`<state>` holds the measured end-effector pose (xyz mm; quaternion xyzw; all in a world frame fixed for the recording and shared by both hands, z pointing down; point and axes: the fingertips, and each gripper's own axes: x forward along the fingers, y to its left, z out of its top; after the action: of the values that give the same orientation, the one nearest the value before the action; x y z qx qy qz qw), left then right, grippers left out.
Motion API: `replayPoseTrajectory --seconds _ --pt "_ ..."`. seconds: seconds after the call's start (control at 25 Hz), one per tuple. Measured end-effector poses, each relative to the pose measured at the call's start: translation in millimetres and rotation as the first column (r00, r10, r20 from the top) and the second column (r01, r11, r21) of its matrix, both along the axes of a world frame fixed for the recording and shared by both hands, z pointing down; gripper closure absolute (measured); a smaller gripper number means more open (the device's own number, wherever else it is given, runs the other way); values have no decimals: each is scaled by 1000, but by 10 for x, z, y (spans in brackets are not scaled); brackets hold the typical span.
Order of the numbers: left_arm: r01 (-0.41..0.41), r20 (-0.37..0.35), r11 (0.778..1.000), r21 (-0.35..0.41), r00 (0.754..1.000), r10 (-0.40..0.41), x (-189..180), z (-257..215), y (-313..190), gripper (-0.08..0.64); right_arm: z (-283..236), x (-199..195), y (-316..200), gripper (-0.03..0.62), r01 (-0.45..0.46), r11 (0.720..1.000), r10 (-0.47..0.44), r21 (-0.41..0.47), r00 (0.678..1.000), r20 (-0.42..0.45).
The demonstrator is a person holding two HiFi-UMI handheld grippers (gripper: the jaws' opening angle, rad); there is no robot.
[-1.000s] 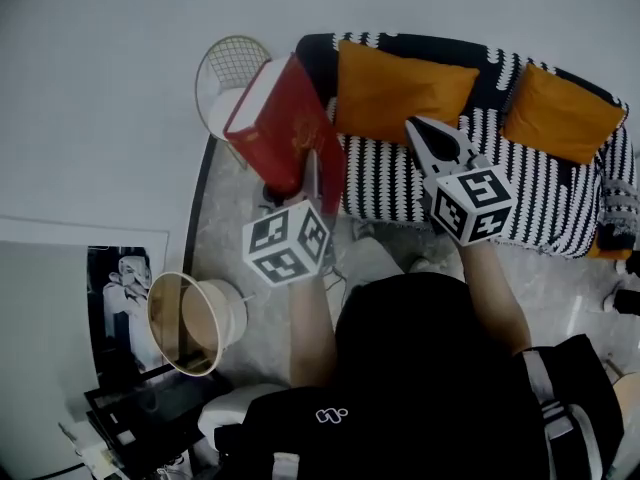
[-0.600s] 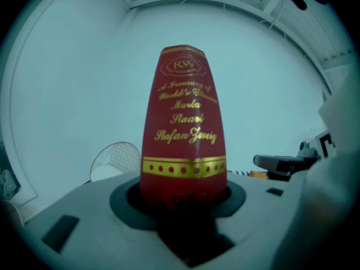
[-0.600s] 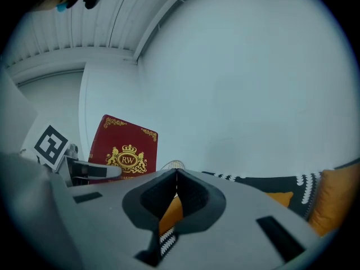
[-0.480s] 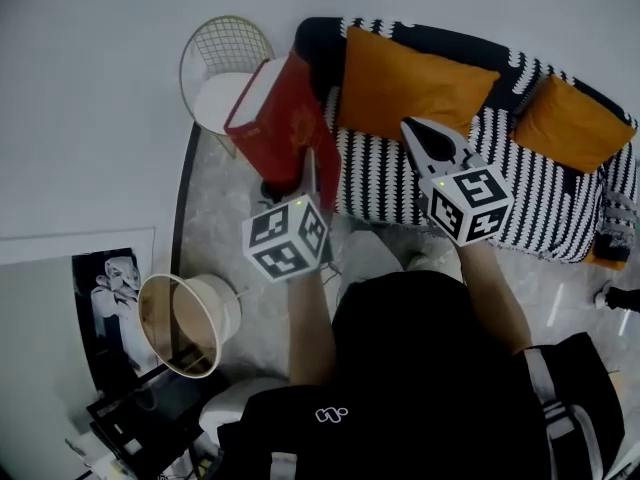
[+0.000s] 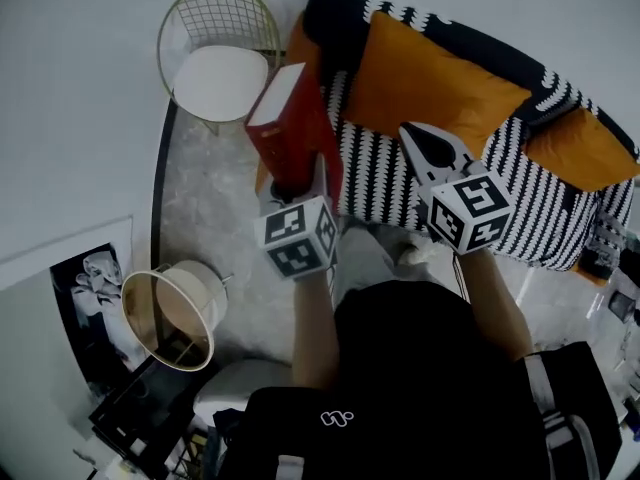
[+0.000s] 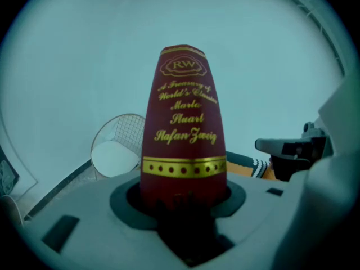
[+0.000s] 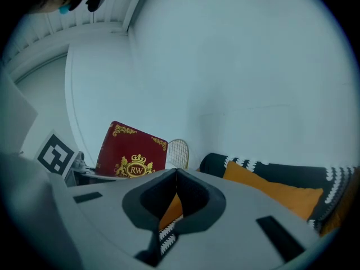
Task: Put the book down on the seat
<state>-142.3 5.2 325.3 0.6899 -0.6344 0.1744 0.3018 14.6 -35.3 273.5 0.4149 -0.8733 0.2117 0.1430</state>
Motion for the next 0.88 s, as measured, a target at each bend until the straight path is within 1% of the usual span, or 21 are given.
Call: replayPoseTrajectory --seconds 0.2,0.32,0.48,0.64,0.76,0.88 --pt "-24 -10 995 -102 1000 23 -172 515 -358 354 376 -223 -339 581 0 996 -3 -91 999 -39" --pt "-41 -14 986 -159 999 39 -276 835 -503 354 616 -338 -496 581 -4 990 -4 -141 999 -53" --pt "-52 -12 974 -219 999 51 -448 1283 -687 354 902 -475 -707 581 -5 984 -6 -180 998 -63" --pt "-96 7 953 -288 995 102 -517 1774 -787 354 1241 -539 -832 581 -12 973 -2 -231 998 -63" --pt "-140 17 935 -326 988 154 -495 1964 -827 354 1370 -592 -856 581 -8 964 -4 -265 999 -45" --pt "-179 8 915 -362 981 195 -431 2123 -867 354 1477 -601 -908 581 -24 956 13 -293 999 -40"
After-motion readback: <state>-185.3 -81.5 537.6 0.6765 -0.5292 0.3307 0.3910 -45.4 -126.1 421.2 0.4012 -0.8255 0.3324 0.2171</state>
